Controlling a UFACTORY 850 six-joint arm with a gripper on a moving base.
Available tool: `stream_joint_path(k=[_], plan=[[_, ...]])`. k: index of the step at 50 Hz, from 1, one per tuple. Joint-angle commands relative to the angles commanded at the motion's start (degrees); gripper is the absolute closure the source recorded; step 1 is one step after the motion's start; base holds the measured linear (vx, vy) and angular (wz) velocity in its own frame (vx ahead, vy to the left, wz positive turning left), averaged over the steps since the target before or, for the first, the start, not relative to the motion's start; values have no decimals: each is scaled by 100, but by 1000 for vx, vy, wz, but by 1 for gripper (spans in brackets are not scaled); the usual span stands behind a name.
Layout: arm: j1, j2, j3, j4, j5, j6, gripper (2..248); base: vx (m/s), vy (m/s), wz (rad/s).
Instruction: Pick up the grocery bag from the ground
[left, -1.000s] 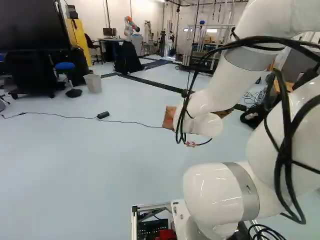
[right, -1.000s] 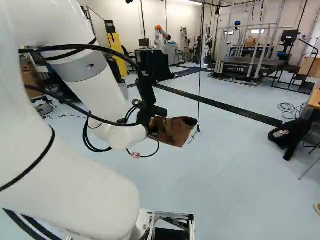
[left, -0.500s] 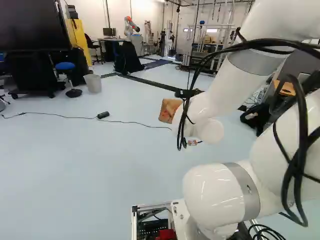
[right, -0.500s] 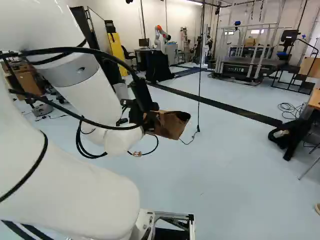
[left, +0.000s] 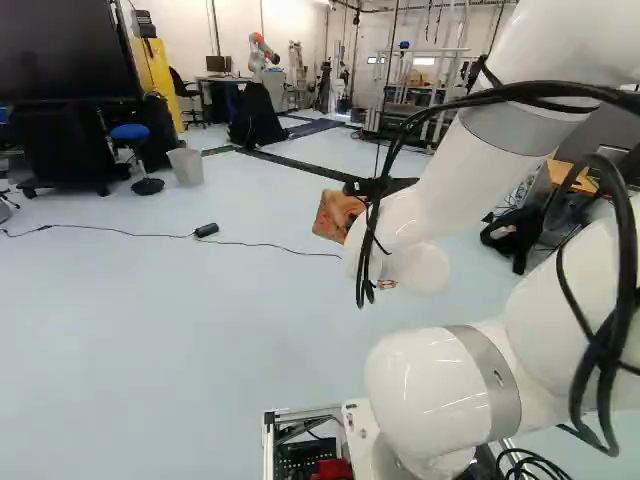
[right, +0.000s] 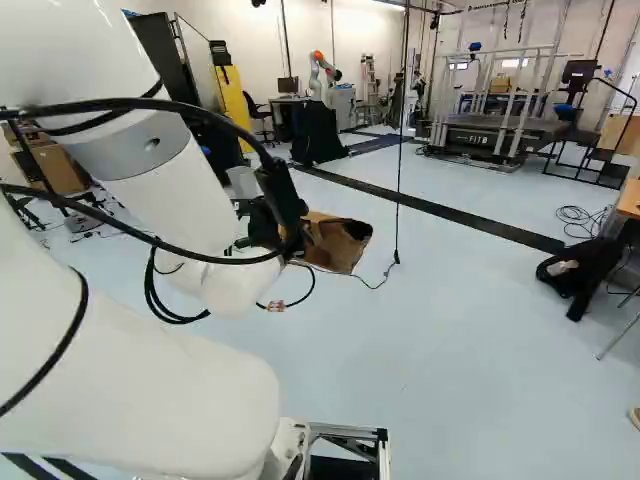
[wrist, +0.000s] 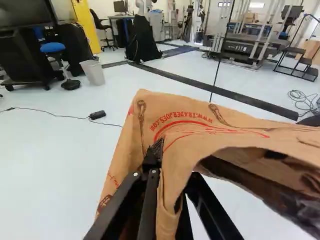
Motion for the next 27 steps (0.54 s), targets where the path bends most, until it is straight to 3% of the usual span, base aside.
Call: stream_joint_path(k=[27], plan=[[10, 13, 9, -8, 28, -35, 222, 0, 0, 0]])
